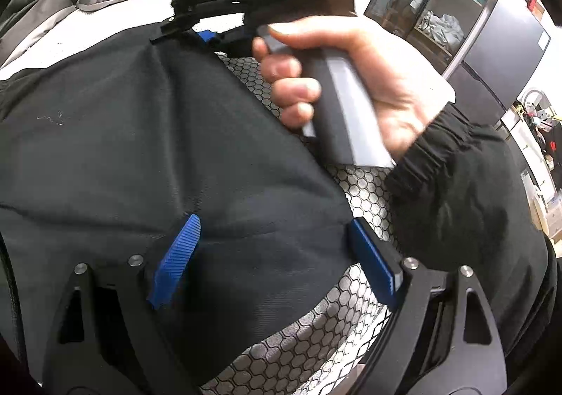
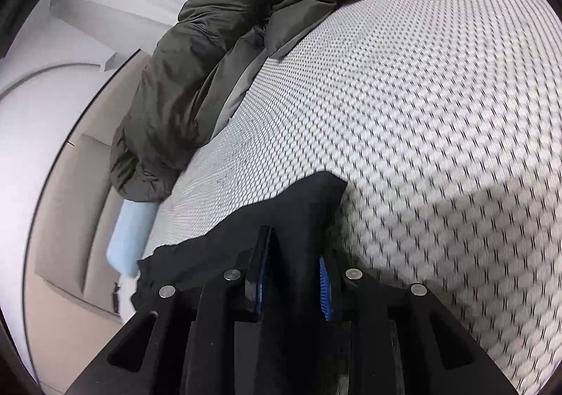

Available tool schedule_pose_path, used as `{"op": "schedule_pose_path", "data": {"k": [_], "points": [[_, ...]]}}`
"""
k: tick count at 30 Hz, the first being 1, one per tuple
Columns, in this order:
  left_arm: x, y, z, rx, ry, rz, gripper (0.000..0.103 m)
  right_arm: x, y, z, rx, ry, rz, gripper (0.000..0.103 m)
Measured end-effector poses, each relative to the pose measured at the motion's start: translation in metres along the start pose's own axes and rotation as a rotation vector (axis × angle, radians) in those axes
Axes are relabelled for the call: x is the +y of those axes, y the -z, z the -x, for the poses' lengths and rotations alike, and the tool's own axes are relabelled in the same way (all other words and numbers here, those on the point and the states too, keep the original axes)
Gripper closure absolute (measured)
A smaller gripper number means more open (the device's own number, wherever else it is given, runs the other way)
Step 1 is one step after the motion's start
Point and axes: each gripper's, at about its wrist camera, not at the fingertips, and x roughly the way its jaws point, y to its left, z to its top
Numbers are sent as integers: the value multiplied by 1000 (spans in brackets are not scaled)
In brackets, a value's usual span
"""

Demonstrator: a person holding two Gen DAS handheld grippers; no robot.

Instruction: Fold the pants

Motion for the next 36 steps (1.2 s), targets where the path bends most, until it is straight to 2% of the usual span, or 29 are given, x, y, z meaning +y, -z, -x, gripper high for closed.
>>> {"op": "schedule_pose_path", "data": {"k": [4,7,9,10,11,14,17,20,25,29,31,32,33,36], "points": [[1,1,2,-8,22,4,18,9,-5,-3,8,67,58,80],[6,0,11,-24,48,29,18,15,-2,2,18,81,54,74],[16,-3,27,-44,51,64,18,16,1,16,2,93,62,58],[22,-5,38,-65,46,78,18,18,5,27,-10,81,66,46],[30,-8,50,-93,37,92,18,19,9,36,-21,65,69,39],[68,-17,88,-181,-46,149,13,23,28,66,-47,33,92,25],[123,-28,109,-223,-140,274,13,34,53,77,-28,12,128,21],[182,-37,109,-208,-201,417,13,47,68,70,40,14,179,20],[230,-45,84,-107,-154,498,15,55,94,53,181,86,288,20],[252,-44,61,-17,-77,559,28,58,100,40,229,115,320,20],[264,-44,54,-20,-64,568,34,59,101,39,235,117,329,20],[268,-46,52,-28,-59,571,42,59,102,39,235,115,330,20],[270,-45,52,-40,-56,570,57,60,102,40,236,113,330,20],[270,-44,59,-74,-46,547,77,68,98,32,237,117,326,20]]}}
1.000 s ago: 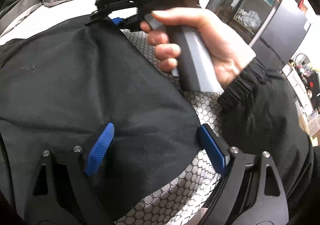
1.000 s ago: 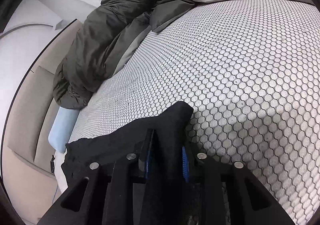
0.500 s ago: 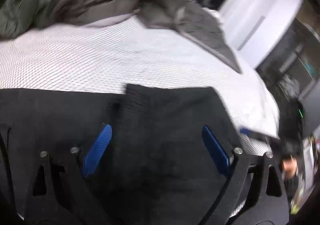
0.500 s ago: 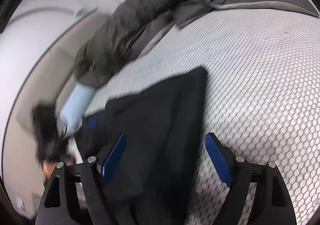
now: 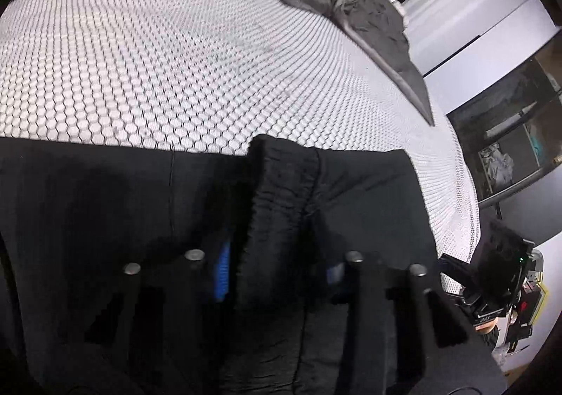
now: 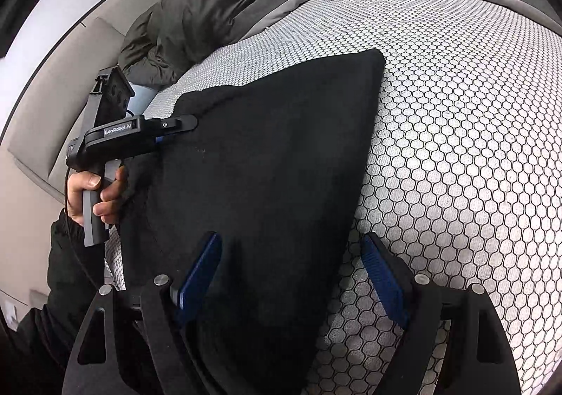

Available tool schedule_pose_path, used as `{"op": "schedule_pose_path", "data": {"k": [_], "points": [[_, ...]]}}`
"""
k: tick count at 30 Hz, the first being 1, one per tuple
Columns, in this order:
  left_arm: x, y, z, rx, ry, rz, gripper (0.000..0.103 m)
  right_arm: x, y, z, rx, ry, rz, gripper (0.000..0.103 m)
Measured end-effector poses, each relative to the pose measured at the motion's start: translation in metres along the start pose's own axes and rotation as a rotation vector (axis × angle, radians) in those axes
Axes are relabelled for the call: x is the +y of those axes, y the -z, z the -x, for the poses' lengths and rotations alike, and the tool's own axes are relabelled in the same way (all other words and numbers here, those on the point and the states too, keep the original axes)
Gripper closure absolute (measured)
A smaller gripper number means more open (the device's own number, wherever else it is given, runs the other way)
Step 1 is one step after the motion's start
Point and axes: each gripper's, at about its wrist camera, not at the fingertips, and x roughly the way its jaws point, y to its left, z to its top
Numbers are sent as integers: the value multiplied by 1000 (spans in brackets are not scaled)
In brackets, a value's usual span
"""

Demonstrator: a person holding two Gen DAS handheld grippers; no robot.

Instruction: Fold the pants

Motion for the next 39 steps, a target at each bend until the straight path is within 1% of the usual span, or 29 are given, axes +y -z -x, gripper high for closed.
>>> {"op": "schedule_pose_path", "data": {"k": [3,5,6,7,8,9,10,12,14,16,17,21,22,23,24,25,27,28,29,30,33,34,35,36,38,39], "points": [[-3,2,20,-28,12,-28,84,4,-2,1,-10,3,0,20],[-4,4,35,-54,-10,-44,83,6,-7,1,-20,0,6,20],[-4,6,38,-53,-29,-49,79,8,-7,1,-22,-1,11,20],[0,6,35,-44,-79,-52,76,8,-7,-2,-18,4,14,20],[3,7,32,-38,-112,-40,65,8,-7,-4,-13,12,16,20],[12,8,27,-26,-141,2,47,8,-6,-8,-3,22,19,20],[17,8,25,-25,-132,38,45,8,-6,-10,1,25,19,20],[16,10,32,-39,-115,50,44,8,-6,-9,2,34,23,20],[4,13,48,-74,-152,11,41,8,-3,2,-12,21,24,20],[-10,20,62,-124,-173,-10,31,6,5,16,-34,-5,26,20],[-18,25,68,-139,-172,-23,23,5,9,21,-42,-16,26,20],[-72,52,71,-149,-163,-129,22,2,35,32,-45,-72,4,20],[-84,59,71,-149,-152,-141,21,2,41,30,-39,-86,-19,24],[-101,65,61,-135,-124,-164,19,1,45,29,-36,-103,-40,31],[-117,68,48,-116,-99,-183,19,2,49,26,-28,-117,-56,33],[-135,72,29,-74,-61,-208,19,4,53,23,-23,-112,-66,38],[-162,79,-7,9,-10,-242,19,8,55,21,-24,-99,-71,42],[-171,83,-20,48,2,-252,19,9,55,22,-29,-103,-79,48],[-177,87,-31,70,-8,-257,19,9,55,21,-31,-115,-96,51],[-183,89,-39,81,-34,-271,19,8,57,21,-29,-123,-111,51],[-188,88,-45,80,-50,-271,19,10,63,21,-18,-132,-102,55],[-185,90,-43,82,-47,-266,19,11,65,21,-21,-127,-99,62],[-184,91,-42,83,-48,-266,19,12,67,19,-17,-128,-96,74],[-186,92,-42,84,-53,-271,19,14,70,18,-12,-128,-92,77],[-186,93,-43,84,-62,-281,19,24,76,20,-27,-113,-46,91],[-182,91,-43,83,-64,-284,19,31,80,24,-40,-104,-14,91]]}}
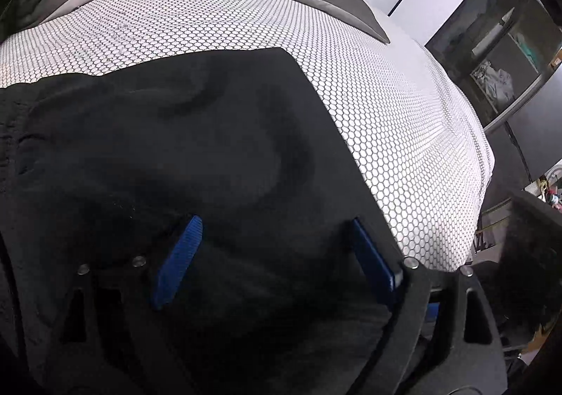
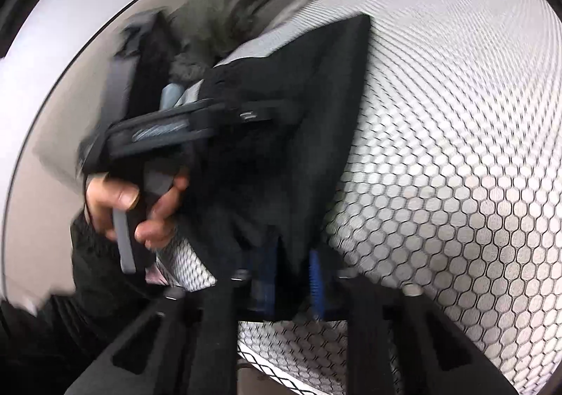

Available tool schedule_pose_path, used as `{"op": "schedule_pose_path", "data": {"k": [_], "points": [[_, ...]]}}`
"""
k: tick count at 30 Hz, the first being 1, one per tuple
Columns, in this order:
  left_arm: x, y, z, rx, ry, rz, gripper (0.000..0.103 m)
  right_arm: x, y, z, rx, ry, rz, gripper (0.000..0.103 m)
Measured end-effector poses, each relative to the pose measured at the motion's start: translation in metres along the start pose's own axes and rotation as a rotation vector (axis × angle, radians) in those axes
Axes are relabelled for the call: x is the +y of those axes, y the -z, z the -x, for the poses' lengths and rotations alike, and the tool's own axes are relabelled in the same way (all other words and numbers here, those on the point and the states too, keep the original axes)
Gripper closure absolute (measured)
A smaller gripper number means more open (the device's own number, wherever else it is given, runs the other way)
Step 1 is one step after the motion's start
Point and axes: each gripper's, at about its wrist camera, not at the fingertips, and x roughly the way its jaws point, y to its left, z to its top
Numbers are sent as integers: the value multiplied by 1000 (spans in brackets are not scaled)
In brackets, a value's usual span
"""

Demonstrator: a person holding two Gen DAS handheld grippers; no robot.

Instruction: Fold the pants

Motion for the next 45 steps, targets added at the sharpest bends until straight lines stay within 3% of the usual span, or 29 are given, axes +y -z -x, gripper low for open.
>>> {"op": "schedule_pose_path", "data": {"k": [6,9,11,16,19,22,28,30,35,37,38,40,45], "points": [[3,2,7,-11,13,16,19,1,25,7,27,-25,0,91],[-8,11,24,-29,32,-10,18,2,16,22,-52,-51,-9,84],[-23,26,28,-22,35,-69,18,-1,7,31,-127,-34,-34,72],[-45,65,20,-9,-50,-186,18,-26,-31,-3,-100,-7,-193,69],[-55,74,17,-25,-101,-251,17,-29,-49,-30,-65,14,-204,69],[-55,74,18,-23,-90,-242,17,-34,-62,-39,-72,19,-240,69],[-52,87,26,-9,-85,-260,15,-67,-124,-62,-84,19,-296,69],[-53,88,25,-6,-80,-262,15,-84,-147,-67,-95,23,-298,75],[-52,84,16,-2,-60,-263,10,-92,-187,-81,-116,99,-259,80],[-52,83,18,-18,-51,-263,10,-86,-191,-82,-113,129,-238,72],[-51,82,22,-28,-39,-252,10,-82,-187,-78,-102,136,-230,58],[-47,78,31,-43,-11,-221,10,-79,-169,-65,-88,93,-232,40],[-24,69,74,-144,40,-136,10,-75,-127,-47,-61,24,-238,40]]}}
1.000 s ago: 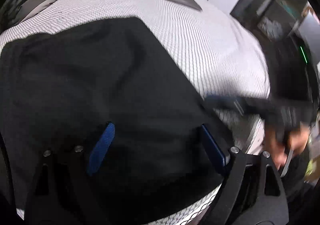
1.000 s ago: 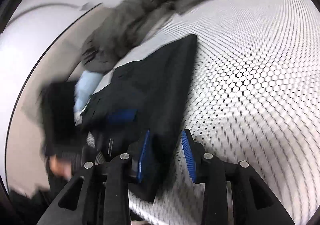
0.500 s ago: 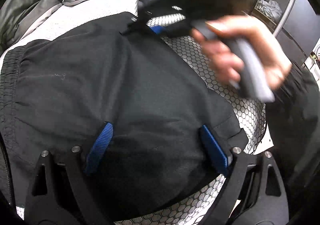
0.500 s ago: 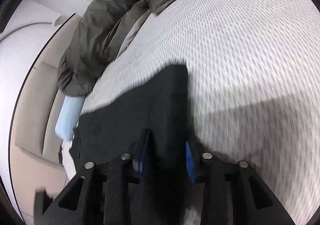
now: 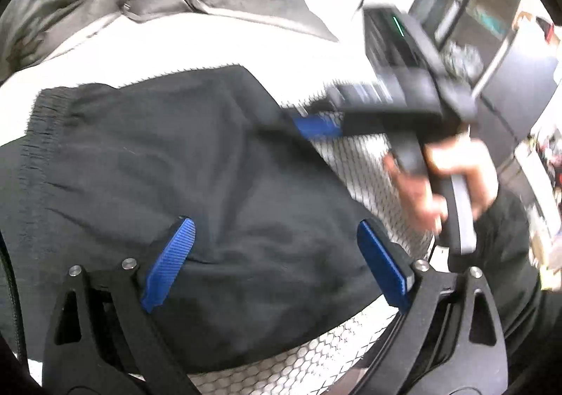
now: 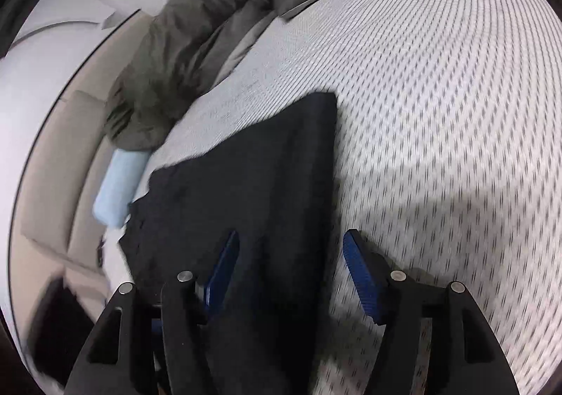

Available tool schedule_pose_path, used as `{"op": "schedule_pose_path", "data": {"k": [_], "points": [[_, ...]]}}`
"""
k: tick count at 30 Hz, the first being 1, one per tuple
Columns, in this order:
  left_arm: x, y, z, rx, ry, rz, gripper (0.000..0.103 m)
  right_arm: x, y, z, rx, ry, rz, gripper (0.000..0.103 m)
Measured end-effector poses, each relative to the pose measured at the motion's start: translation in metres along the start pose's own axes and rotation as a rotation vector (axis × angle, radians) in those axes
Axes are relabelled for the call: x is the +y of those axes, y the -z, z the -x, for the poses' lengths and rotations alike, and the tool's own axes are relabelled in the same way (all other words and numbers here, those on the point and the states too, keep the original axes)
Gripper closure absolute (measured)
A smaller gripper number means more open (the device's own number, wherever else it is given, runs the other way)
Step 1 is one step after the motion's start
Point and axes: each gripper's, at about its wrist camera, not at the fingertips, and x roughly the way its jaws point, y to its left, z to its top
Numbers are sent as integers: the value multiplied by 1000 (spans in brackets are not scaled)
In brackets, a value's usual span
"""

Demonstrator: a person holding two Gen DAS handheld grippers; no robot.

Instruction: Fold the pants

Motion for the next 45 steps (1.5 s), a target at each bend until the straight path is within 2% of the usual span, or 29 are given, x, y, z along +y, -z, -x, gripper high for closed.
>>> {"op": "schedule_pose_path", "data": {"k": [2,4,6,9,11,13,15,18,20,21,23,24,27,29,32,34,35,36,37,38,41,42,45], "points": [[14,-3,17,-43,-23,14,10,-2,16,5,21,-40,-9,40],[35,-3,38,-95,-83,37,10,-4,28,8,47,-84,-15,40],[63,2,59,-144,-153,102,10,-5,46,17,53,-116,-2,40],[114,12,86,-211,-229,263,10,1,49,12,60,-115,53,44],[147,18,99,-246,-278,342,10,6,49,5,65,-86,68,79],[178,32,119,-290,-332,443,10,11,47,-2,73,-89,91,91],[202,49,139,-334,-354,534,10,18,43,6,40,-89,125,95],[239,76,164,-384,-395,660,10,26,32,23,-23,-60,164,95],[259,91,172,-389,-418,734,10,20,27,24,-33,2,155,92],[269,100,177,-388,-421,775,10,17,27,17,-10,51,139,89],[285,120,186,-390,-411,843,10,16,24,11,12,88,90,71],[294,126,188,-391,-389,884,10,17,23,8,1,94,73,69],[311,132,182,-368,-349,914,10,23,24,22,-56,100,72,63],[313,132,176,-361,-341,925,10,29,26,32,-95,86,87,55],[319,131,171,-359,-349,942,12,33,30,41,-129,64,108,53],[324,123,164,-377,-374,946,27,26,31,48,-128,66,114,53],[329,119,161,-378,-395,947,44,27,31,47,-122,65,112,53],[333,115,158,-376,-417,947,70,26,31,45,-120,64,109,53],[334,112,157,-370,-447,945,85,26,31,43,-116,62,106,53],[333,107,156,-369,-462,935,92,26,31,45,-112,61,107,53],[306,85,167,-432,-494,832,97,26,31,42,-108,59,111,53],[288,71,172,-458,-508,764,97,25,30,42,-107,54,109,53],[235,31,178,-500,-484,605,97,19,31,43,-104,42,99,53]]}}
